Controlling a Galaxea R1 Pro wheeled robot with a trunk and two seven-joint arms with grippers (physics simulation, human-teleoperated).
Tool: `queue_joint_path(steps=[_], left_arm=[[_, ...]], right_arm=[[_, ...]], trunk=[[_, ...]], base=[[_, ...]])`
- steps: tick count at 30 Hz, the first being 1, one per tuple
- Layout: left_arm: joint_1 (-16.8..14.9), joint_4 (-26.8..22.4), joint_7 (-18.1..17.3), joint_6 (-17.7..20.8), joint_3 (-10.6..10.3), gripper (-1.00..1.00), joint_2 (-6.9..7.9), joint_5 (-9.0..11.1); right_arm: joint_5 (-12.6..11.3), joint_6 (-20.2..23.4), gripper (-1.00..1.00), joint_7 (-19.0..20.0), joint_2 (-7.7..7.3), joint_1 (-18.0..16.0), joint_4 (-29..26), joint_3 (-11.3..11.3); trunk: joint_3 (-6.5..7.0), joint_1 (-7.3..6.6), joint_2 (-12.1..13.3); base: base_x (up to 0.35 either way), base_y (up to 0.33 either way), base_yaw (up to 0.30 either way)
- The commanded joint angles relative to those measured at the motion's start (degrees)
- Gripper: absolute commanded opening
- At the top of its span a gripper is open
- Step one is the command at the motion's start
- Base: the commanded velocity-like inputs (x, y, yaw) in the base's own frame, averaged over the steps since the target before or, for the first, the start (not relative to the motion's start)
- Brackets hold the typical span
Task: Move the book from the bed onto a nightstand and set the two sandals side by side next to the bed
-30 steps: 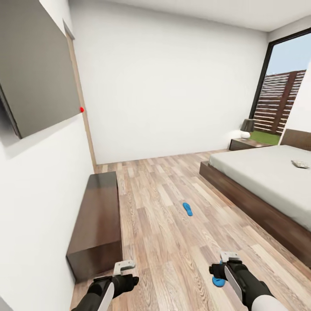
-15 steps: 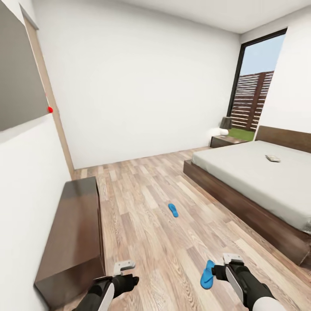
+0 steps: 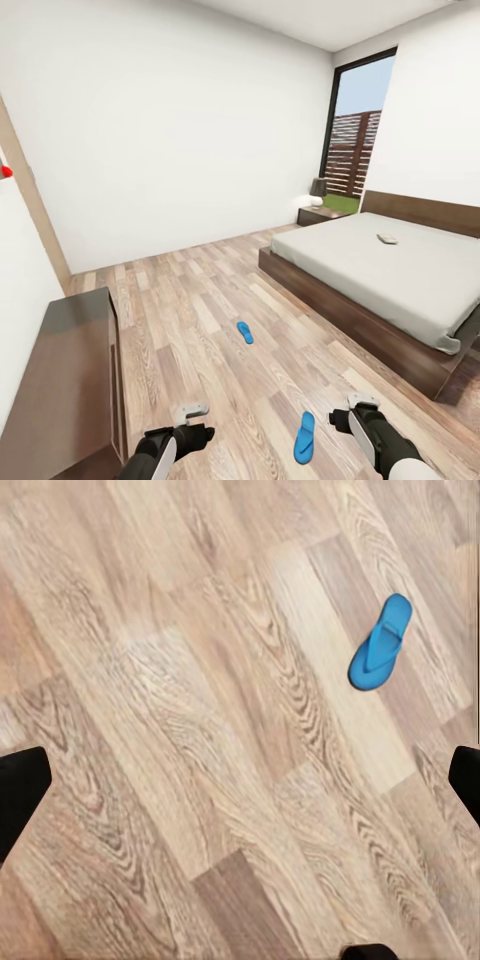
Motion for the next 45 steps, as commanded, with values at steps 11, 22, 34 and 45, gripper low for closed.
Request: queue_joint_path(steps=[11,22,34,45], left_arm=[[-0.02,0.00,0.14,0.24,-0.01,1.00,0.06,0.36],[-0.02,0.01,0.14,0.24,-0.10,1.00,0.01,0.28],[-0.02,0.01,0.14,0.24,-0.11,1.00,0.01,0.27],[-0.90,-2.24,2.30,1.89,2.05,1.00,1.94,2.35]], right_arm=[[0.01,0.24,1.00,-5.13,2.18,-0.07,0.52,-1.60],[0.27,0.93,1.00,-5.27,4.74,-0.13,1.44,-1.16],[0.32,1.07,1.00,-4.66,4.95,-0.12,1.71,-1.22],[1.40,0.65,1.00,-2.19,7.06,-0.75,-0.51,1.06]], trunk=[[-0.38,0.03,-0.03],[-0.68,0.03,-0.03],[-0.91,0.03,-0.03],[-0.92,0.03,-0.03]], base=[[0.327,0.027,-0.261],[0.284,0.201,-0.261],[0.257,0.239,-0.178],[0.093,0.087,-0.005]])
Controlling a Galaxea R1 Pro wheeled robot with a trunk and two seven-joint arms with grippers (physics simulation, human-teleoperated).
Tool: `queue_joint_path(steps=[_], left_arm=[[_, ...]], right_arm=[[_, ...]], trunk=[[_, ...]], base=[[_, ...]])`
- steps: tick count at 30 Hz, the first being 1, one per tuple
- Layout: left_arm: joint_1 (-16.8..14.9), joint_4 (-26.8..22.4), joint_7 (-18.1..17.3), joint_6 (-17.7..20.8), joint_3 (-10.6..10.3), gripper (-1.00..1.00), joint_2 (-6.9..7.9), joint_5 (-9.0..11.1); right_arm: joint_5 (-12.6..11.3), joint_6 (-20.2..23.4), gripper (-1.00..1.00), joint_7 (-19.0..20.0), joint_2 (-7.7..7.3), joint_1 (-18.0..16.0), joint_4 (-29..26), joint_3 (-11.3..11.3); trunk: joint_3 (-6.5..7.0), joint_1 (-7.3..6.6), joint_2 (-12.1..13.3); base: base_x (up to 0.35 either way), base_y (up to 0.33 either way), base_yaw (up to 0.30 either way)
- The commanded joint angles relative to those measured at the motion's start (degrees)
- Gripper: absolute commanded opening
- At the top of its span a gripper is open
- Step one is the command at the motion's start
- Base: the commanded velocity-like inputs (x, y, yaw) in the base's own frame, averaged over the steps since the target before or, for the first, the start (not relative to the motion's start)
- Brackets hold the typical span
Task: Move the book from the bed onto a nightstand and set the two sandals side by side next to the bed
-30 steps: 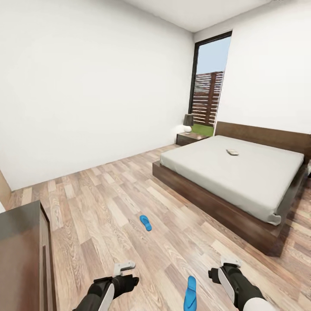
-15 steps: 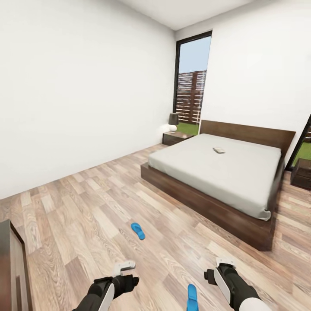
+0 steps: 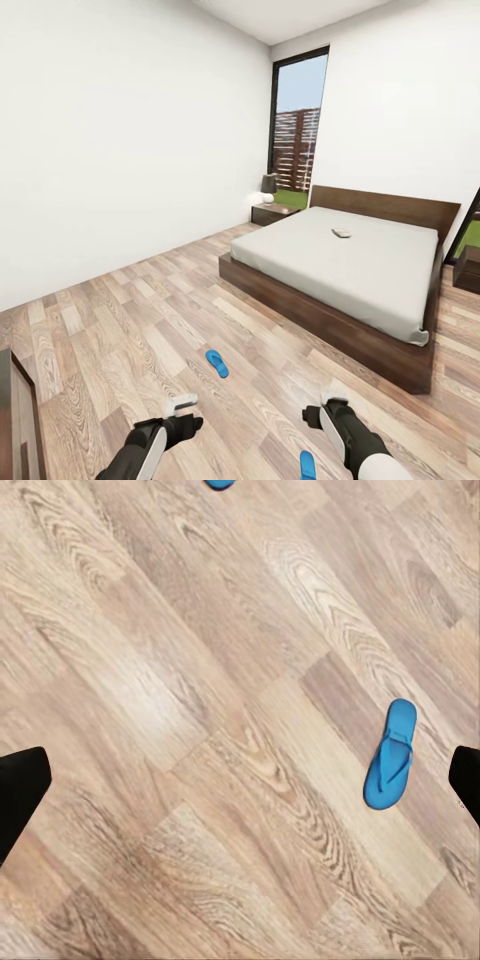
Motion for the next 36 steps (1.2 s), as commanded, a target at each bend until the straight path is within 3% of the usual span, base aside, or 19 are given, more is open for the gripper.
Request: queue_joint_path(steps=[1,4,19,23,32,33,36], left_arm=[[-0.02,-0.41,0.20,0.32,0.14,1.00,-0.04,0.87],[-0.02,-1.11,0.20,0.32,0.14,1.00,-0.04,1.20],[0.03,-0.78,-0.14,-0.01,-0.16,1.00,-0.15,0.86],[-1.27,0.51,-1.42,-0.40,-1.08,1.00,0.10,-0.40],[-2.58,1.04,-2.46,-0.34,-1.37,1.00,0.21,-1.53],[-2.63,1.05,-2.45,-0.31,-1.37,1.00,0.21,-1.55],[-2.86,1.06,-2.42,0.03,-1.38,1.00,0.19,-1.59]], right_arm=[[-0.19,0.24,1.00,0.13,0.06,-0.02,-0.43,0.11],[-0.19,0.24,1.00,0.57,0.06,-0.02,-1.40,0.88],[-0.22,-0.09,1.00,0.24,0.24,-0.35,-5.78,0.56],[-0.67,-1.36,1.00,-1.05,1.47,-1.64,-4.49,-0.72],[-0.86,-4.26,1.00,-2.70,2.04,-4.52,-1.60,-2.14],[-0.86,-5.32,1.00,-2.73,2.07,-7.46,4.85,-2.18],[-0.87,-5.91,1.00,-2.81,2.13,-7.69,5.00,-2.32]], trunk=[[-0.06,0.00,-0.03],[-0.06,0.00,-0.03],[-0.24,0.22,-0.44],[-0.96,1.10,-2.04],[-2.58,3.07,-5.65],[-2.76,3.29,-6.05],[-3.30,3.95,-7.25]], base=[[0.000,0.000,0.000],[0.000,0.000,0.000],[0.000,0.000,0.000],[0.000,0.000,0.000],[0.000,0.000,0.000],[0.000,0.000,0.000],[0.000,0.000,0.000]])
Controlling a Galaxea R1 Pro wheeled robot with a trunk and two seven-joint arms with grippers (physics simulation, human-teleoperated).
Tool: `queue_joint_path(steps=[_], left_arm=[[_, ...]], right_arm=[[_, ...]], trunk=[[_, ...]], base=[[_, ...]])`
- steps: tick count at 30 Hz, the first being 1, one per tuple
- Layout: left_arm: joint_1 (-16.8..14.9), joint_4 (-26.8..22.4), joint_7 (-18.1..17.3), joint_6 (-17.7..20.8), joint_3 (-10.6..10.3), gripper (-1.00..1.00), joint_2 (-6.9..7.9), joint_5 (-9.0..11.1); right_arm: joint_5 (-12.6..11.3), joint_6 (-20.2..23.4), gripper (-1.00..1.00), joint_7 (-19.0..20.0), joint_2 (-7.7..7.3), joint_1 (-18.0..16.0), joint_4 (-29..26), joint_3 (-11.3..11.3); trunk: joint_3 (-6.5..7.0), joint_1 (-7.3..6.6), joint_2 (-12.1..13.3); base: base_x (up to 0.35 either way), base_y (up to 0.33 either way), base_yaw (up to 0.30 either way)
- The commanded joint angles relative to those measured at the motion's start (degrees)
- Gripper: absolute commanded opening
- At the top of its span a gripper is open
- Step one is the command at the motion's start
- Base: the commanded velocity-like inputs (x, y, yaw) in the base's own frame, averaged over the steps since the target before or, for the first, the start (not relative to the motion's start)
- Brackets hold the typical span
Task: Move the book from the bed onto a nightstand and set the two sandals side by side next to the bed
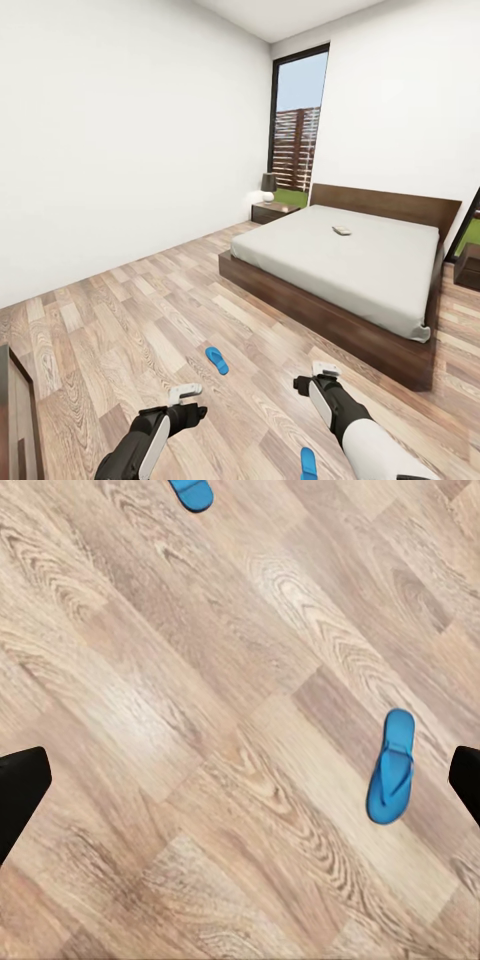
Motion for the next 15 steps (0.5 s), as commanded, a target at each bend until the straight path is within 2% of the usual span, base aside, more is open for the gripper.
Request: queue_joint_path(steps=[1,3,5,9,15], left_arm=[[-0.07,-0.08,0.09,0.48,-0.01,1.00,0.01,0.42],[-0.14,-0.12,0.09,0.78,0.14,1.00,0.02,0.50],[-0.18,-0.44,0.05,1.03,1.32,1.00,0.06,1.21],[-0.10,-1.97,-0.03,1.69,3.56,1.00,0.24,3.31],[-0.02,-2.94,-0.19,2.26,4.56,1.00,0.23,4.62]], right_arm=[[-0.26,-0.24,1.00,-0.24,0.05,-0.07,-0.09,-0.17],[-0.26,-1.85,1.00,-0.25,0.06,-0.18,-0.06,-0.19],[-0.27,-4.95,1.00,-0.26,0.07,-0.37,-0.03,-0.22],[-0.23,-7.62,1.00,-0.31,0.05,-1.08,-0.01,-0.30],[-0.16,-8.06,1.00,-0.16,-0.23,-3.37,0.17,-0.33]], trunk=[[-0.25,0.22,-0.45],[-0.60,0.66,-1.25],[-0.96,1.10,-2.05],[-1.68,1.98,-3.66],[-2.76,3.30,-6.06]], base=[[0.000,0.000,0.000],[0.000,0.000,0.000],[0.000,0.000,0.000],[0.000,0.000,0.000],[0.000,0.000,0.000]])
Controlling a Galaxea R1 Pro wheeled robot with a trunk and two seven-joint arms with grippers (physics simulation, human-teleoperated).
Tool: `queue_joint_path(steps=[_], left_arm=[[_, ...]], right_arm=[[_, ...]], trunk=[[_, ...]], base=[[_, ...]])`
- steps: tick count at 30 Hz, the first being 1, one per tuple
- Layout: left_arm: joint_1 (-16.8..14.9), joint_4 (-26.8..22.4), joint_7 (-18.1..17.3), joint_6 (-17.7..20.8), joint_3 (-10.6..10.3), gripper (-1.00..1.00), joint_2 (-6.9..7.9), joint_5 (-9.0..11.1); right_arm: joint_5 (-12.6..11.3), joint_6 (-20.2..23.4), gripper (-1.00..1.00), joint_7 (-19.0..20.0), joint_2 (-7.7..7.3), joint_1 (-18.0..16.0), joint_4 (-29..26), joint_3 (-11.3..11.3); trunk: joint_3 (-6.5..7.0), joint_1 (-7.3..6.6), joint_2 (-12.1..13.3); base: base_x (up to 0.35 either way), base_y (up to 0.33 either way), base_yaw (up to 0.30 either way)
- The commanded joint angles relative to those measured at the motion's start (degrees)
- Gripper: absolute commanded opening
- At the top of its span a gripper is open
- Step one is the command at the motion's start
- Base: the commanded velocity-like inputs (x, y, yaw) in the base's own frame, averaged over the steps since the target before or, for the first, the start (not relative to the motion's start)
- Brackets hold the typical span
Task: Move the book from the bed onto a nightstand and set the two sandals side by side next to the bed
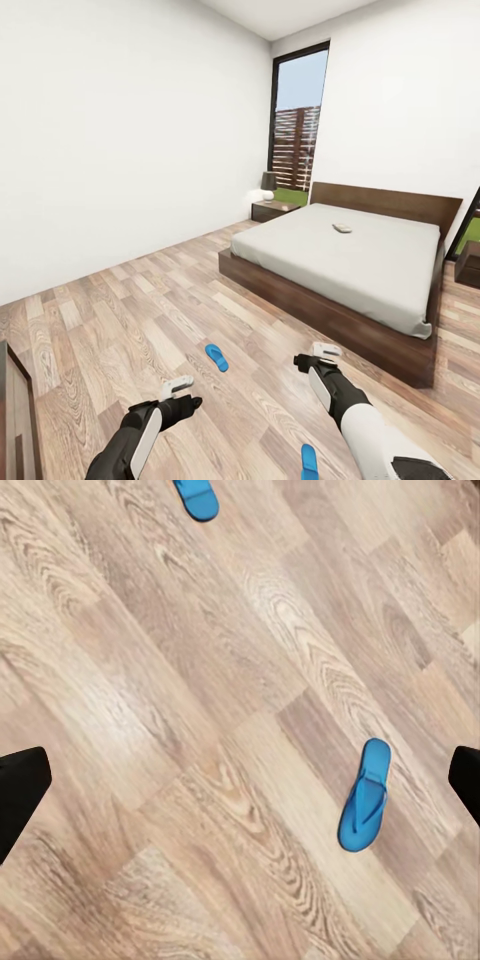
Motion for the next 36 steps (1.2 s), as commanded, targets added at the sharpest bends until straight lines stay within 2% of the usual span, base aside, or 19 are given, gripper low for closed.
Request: queue_joint_path(steps=[1,7,8,9,10,14,19,30,31,36], left_arm=[[-0.02,-0.12,-0.13,0.39,0.28,1.00,-0.08,0.31],[-0.06,-0.13,-0.33,0.50,0.46,1.00,-0.13,0.97],[-0.15,0.16,-0.35,0.52,0.47,1.00,0.02,2.46],[-0.17,0.26,-0.35,0.52,0.48,1.00,0.09,3.09],[-0.24,0.47,-0.09,0.48,0.48,1.00,0.27,5.28],[-0.26,0.57,0.25,0.46,0.49,1.00,0.37,5.94],[-0.27,0.63,0.61,0.45,0.56,1.00,0.43,6.33],[-0.27,0.64,0.83,0.37,0.63,1.00,0.60,6.26],[-0.27,0.64,0.96,0.36,2.75,1.00,0.62,6.24],[-0.80,-0.10,0.42,0.32,5.81,1.00,0.99,6.39]], right_arm=[[-0.24,0.75,1.00,-0.17,-0.03,-0.38,-0.04,-0.11],[-0.21,7.46,1.00,0.50,-0.31,-2.06,-0.14,-0.11],[-0.15,9.82,1.00,2.41,-0.42,-2.44,-0.77,-0.08],[-0.12,10.37,1.00,3.08,-0.44,-2.52,-1.06,-0.07],[0.00,12.04,1.00,5.00,-0.50,-2.73,-2.08,-0.04],[0.13,13.17,1.00,5.56,-0.52,-2.79,-2.39,-0.03],[1.90,14.75,1.00,5.76,-0.72,-2.96,-2.57,-0.08],[2.40,15.03,1.00,5.79,-0.57,-3.00,-2.57,-0.06],[2.56,15.14,1.00,5.58,-0.40,-3.01,-2.51,-0.05],[2.55,15.11,1.00,5.45,-0.55,-3.09,-2.11,-0.09]], trunk=[[-0.25,0.22,-0.45],[-1.32,1.54,-2.85],[-1.50,1.76,-3.25],[-1.68,1.98,-3.66],[-1.86,2.20,-4.06],[-2.58,3.08,-5.66],[-3.48,4.18,-7.67],[-5.45,6.59,-12.08],[-5.63,6.81,-12.48],[-6.53,7.91,-14.48]], base=[[0.000,0.000,0.000],[0.000,0.000,0.000],[0.000,0.000,-0.007],[0.000,0.000,-0.021],[0.000,0.000,-0.129],[0.000,0.000,-0.113],[0.000,0.000,-0.029],[0.000,0.000,-0.004],[0.000,0.000,-0.038],[0.000,0.000,-0.021]])
